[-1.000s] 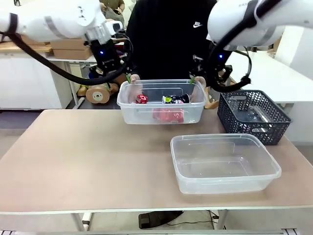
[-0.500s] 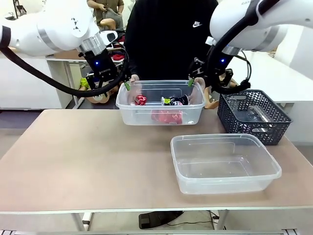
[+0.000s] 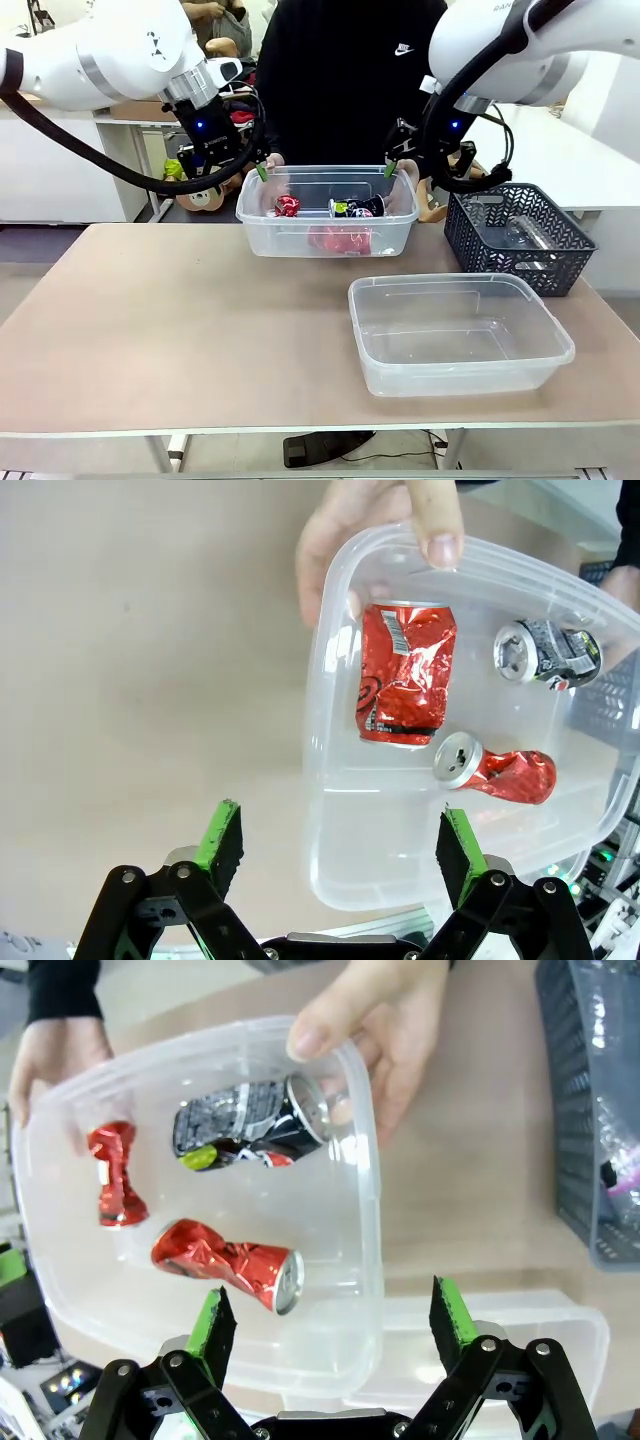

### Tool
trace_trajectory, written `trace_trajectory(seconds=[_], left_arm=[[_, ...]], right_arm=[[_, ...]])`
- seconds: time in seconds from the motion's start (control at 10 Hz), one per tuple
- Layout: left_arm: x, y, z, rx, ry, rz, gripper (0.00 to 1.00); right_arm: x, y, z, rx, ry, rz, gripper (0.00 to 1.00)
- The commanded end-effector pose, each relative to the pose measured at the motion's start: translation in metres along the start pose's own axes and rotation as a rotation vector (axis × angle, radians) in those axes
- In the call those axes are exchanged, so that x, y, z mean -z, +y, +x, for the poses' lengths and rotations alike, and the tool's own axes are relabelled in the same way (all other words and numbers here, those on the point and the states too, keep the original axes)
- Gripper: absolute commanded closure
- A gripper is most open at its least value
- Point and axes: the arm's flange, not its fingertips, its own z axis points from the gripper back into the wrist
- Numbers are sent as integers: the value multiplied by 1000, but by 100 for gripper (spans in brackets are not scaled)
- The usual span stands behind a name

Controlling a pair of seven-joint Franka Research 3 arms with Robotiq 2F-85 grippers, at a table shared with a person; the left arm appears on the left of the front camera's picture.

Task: Sort the waste into each basket.
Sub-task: Pick up the Organizing box on the right side of the table and lift it.

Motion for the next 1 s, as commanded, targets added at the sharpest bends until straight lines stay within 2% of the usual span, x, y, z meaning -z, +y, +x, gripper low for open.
trace_trajectory(seconds=[0.0, 0.3, 0.4, 0.5, 0.6, 0.7, 0.8, 0.9], left_arm=[[-1, 0, -1, -10, -4, 10, 0], [0, 0, 0, 0, 0, 0, 0], [-32, -11, -18, 26, 26, -88, 0], [-52, -23, -47, 77, 84, -118, 0], [-52, -34, -76, 135, 82, -126, 0], [-36, -47, -100, 161, 145, -128, 0], [-13, -64, -115, 146, 204, -107, 0], [17, -90, -130, 131, 270, -72, 0]], right_arm=[[-2, 0, 1, 7, -2, 9, 0], [0, 0, 0, 0, 0, 0, 0], [-43, -26, -26, -49, -53, -33, 0], [-81, -53, -60, -97, -99, -29, 0], [-108, -82, -97, -124, -182, -49, 0], [-115, -114, -132, -160, -191, -115, 0], [-109, -140, -154, -222, -125, -195, 0], [-93, -165, -174, -353, -76, -442, 0]])
